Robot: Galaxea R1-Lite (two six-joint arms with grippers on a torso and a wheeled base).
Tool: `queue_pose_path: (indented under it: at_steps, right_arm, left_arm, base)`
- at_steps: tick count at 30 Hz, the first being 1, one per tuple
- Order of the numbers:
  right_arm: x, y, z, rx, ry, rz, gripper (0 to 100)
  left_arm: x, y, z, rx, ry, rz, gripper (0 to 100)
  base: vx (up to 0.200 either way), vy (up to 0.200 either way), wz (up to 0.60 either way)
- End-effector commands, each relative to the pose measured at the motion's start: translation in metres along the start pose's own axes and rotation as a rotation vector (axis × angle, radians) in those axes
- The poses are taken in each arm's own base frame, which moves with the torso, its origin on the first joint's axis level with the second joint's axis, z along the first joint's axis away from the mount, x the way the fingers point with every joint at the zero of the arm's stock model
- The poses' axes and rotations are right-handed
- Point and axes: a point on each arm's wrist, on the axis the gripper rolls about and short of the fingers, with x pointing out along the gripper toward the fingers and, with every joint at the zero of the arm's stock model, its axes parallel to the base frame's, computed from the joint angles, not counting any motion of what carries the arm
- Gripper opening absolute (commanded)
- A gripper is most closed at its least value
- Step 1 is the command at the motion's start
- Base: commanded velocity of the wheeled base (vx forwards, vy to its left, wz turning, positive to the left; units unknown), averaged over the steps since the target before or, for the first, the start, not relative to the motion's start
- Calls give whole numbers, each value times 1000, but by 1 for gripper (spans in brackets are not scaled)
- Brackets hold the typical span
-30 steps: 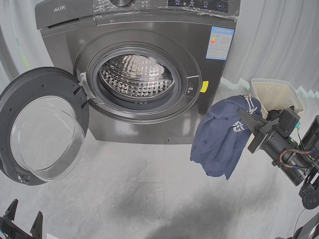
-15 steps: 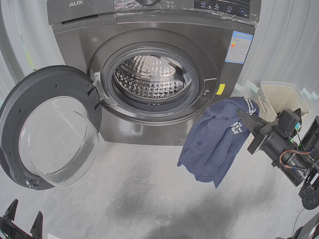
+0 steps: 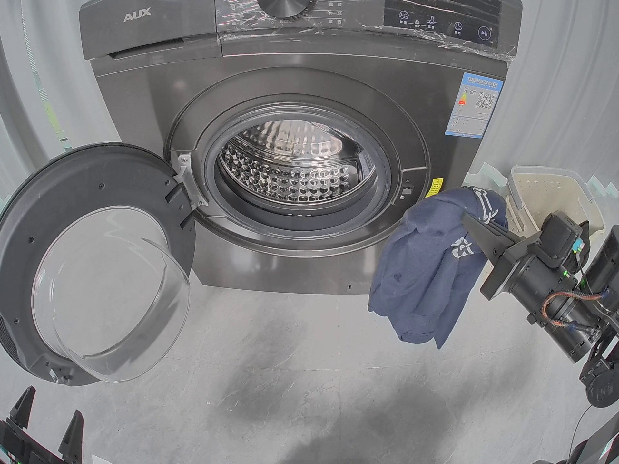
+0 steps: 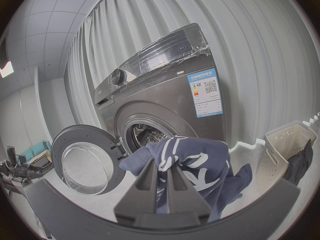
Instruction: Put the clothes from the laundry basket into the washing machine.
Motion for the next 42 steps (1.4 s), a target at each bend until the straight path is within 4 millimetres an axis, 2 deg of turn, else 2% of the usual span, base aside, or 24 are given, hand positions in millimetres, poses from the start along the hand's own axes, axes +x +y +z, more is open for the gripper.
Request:
queue_pose_path:
  at_steps: [1,12,17,24,29,30,32,33,34,37,38,39,42]
  right_arm:
    - [0,0,-1,1,4,1,0]
    - [0,1,-1,3,3,6,0]
    - [-1,19,-4,31,17,74,0]
    - [18,38,-25,56,80,124,0]
    - [32,49,-25,109,37,125,0]
    - [35,52,-25,122,26,115,0]
    - [38,58,-23,146,9,111,0]
    - [40,62,-24,162,7,117,0]
    - [42,65,-26,172,12,122,0]
    - [54,70,-33,180,14,125,0]
    - [54,70,-33,180,14,125,0]
    - [63,73,-36,187,-9,128,0]
    - [75,77,-39,198,-52,142,0]
  left_arm:
    - [0,0,-4,-1,-2,0,100]
    - [0,0,-4,1,-4,3,100]
    - [0,0,-5,32,-4,9,100]
    - [0,0,-5,39,-4,4,100]
    - [0,0,-5,47,-5,1,100]
    - [-1,0,-2,44,-23,3,100]
    - [-9,-1,27,20,-172,-19,100]
    - [-17,-3,50,16,-253,-65,100]
    - [-19,-4,60,25,-260,-112,100]
    - [-8,-8,59,56,-124,-271,100]
    - [-8,-8,59,56,-124,-271,100]
    - [6,-11,47,53,2,-362,100]
    - [26,-11,36,28,173,-419,100]
  base:
    - [0,0,0]
    - [0,73,0]
    - [0,0,0]
    - [0,0,0]
    - [0,0,0]
    - [0,0,0]
    - [0,0,0]
    - [0,0,0]
    - [0,0,0]
    - [0,0,0]
    - [0,0,0]
    - [0,0,0]
    - [0,0,0]
